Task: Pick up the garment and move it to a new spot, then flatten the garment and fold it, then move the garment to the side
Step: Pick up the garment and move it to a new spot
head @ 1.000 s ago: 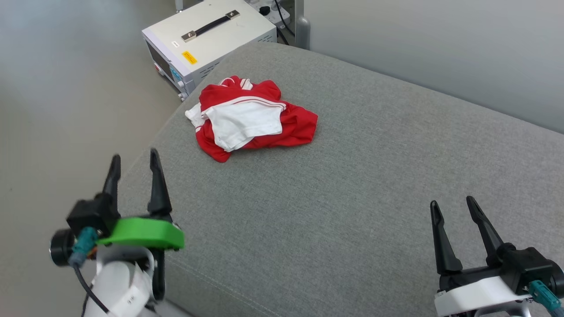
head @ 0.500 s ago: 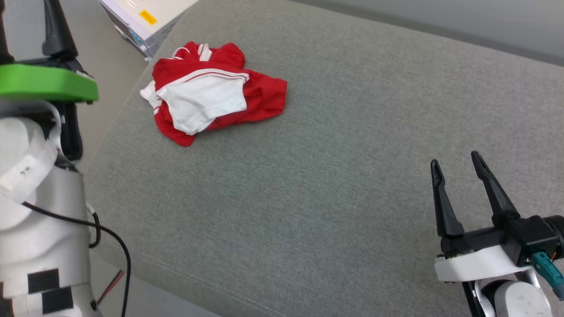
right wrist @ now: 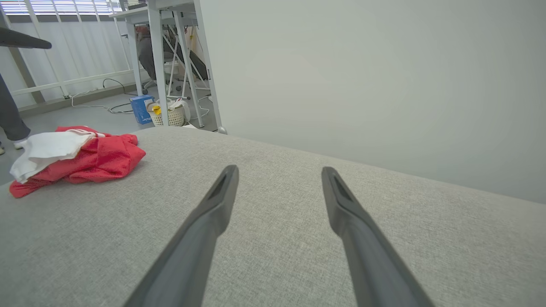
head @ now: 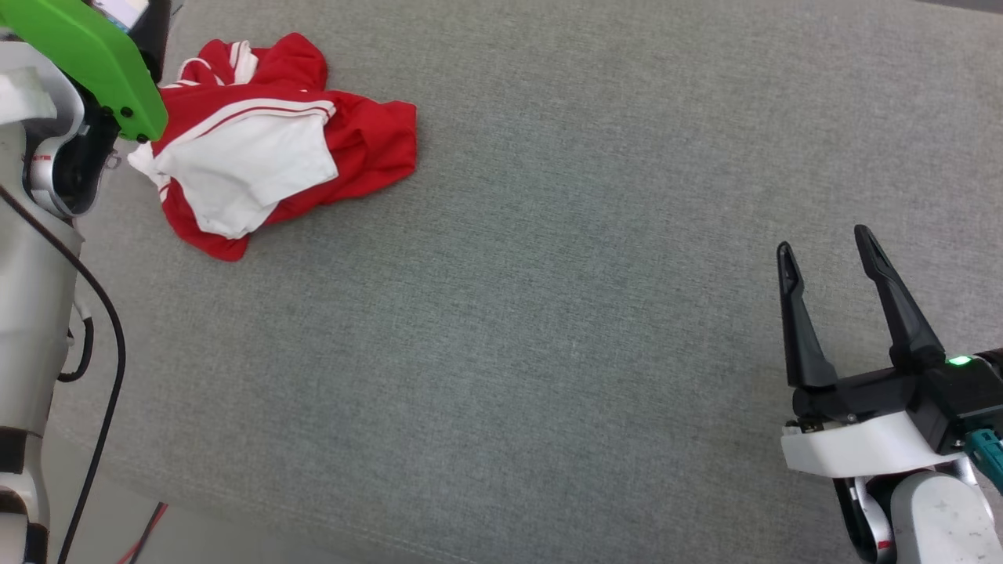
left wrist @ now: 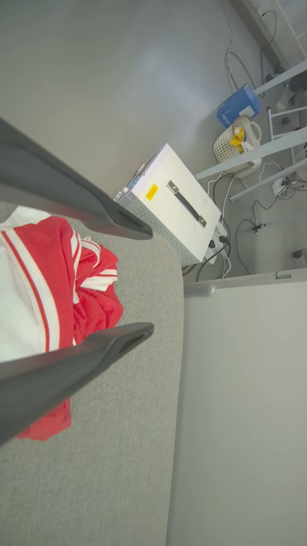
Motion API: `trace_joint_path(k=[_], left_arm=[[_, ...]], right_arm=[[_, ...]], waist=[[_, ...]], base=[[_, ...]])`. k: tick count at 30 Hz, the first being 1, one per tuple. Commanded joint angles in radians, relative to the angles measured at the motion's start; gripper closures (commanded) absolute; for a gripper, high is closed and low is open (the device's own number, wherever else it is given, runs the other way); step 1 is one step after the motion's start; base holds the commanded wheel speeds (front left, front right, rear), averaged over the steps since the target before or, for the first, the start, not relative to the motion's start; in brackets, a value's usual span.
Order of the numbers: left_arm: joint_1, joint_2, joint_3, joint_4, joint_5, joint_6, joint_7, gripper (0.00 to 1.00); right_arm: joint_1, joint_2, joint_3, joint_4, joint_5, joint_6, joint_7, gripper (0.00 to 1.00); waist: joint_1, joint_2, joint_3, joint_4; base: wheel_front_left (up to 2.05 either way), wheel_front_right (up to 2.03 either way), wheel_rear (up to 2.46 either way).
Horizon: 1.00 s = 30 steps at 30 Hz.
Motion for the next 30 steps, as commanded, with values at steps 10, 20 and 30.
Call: trace_joint_path(k=[10, 20, 30], left_arm=[[-0.050, 0.108, -0.197, -0.011, -0.282, -0.003, 0.463, 0.00], [0.014, 0.089, -0.350, 0.093, -0.291, -0.003, 0.583, 0.00], [0.041, 0.066, -0.423, 0.124, -0.336, -0.003, 0.535, 1.00]], right_arm=[[-0.047, -0.003, -0.015, -0.009, 0.003, -0.001, -0.009, 0.00], [-0.060, -0.001, -0.013, 0.007, 0.012, -0.001, -0.009, 0.00], [-0.062, -0.001, -0.024, 0.027, 0.019, -0.001, -0.009, 0.00]], waist=[[-0.0002, 0.0050, 0.085, -0.073], [-0.0002, 0.0050, 0.133, -0.104], [-0.0002, 0.0050, 0.117, -0.091]], base=[[0.00, 0.00, 0.00], [0.00, 0.00, 0.00], [0.00, 0.00, 0.00]])
